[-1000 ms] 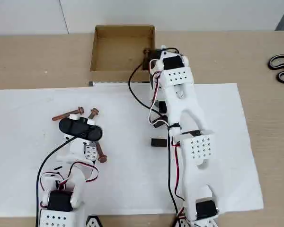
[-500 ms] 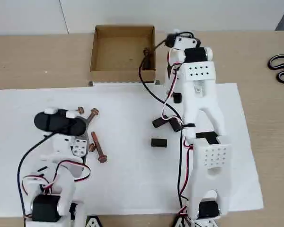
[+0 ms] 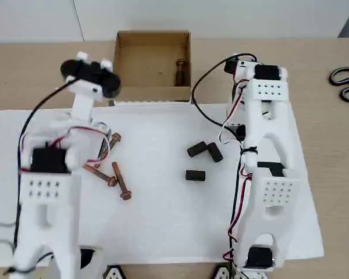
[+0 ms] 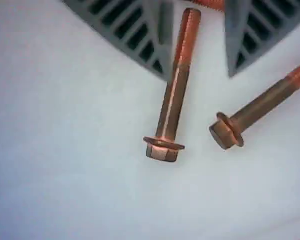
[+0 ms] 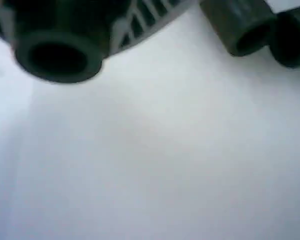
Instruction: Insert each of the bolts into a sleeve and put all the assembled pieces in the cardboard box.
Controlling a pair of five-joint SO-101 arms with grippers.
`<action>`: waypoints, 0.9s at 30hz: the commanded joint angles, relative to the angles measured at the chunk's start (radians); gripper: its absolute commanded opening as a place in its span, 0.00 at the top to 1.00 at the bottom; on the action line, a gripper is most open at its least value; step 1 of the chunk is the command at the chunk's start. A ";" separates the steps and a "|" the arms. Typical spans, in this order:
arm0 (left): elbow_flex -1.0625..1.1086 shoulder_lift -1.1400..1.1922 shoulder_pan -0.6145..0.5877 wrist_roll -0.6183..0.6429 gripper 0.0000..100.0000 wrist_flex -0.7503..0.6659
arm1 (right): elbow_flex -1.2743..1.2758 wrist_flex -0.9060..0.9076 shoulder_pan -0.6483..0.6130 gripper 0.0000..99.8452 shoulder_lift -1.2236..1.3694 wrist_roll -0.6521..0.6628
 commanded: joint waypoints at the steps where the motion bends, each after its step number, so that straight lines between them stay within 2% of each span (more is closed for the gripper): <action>1: -0.163 0.187 -0.057 -0.043 0.93 0.038 | -0.005 0.008 0.048 1.00 -0.079 0.055; 8: -0.410 0.563 -0.192 -0.262 0.91 0.071 | -0.005 0.008 0.064 1.00 -0.079 0.071; 13: -0.628 0.798 -0.201 -0.414 0.90 0.209 | -0.005 0.007 0.062 1.00 -0.079 0.071; 20: -0.891 1.045 -0.242 -0.603 0.90 0.330 | -0.005 0.005 0.061 1.00 -0.079 0.071; 27: -1.067 1.203 -0.249 -0.724 0.89 0.428 | -0.005 0.007 0.064 1.00 -0.079 0.071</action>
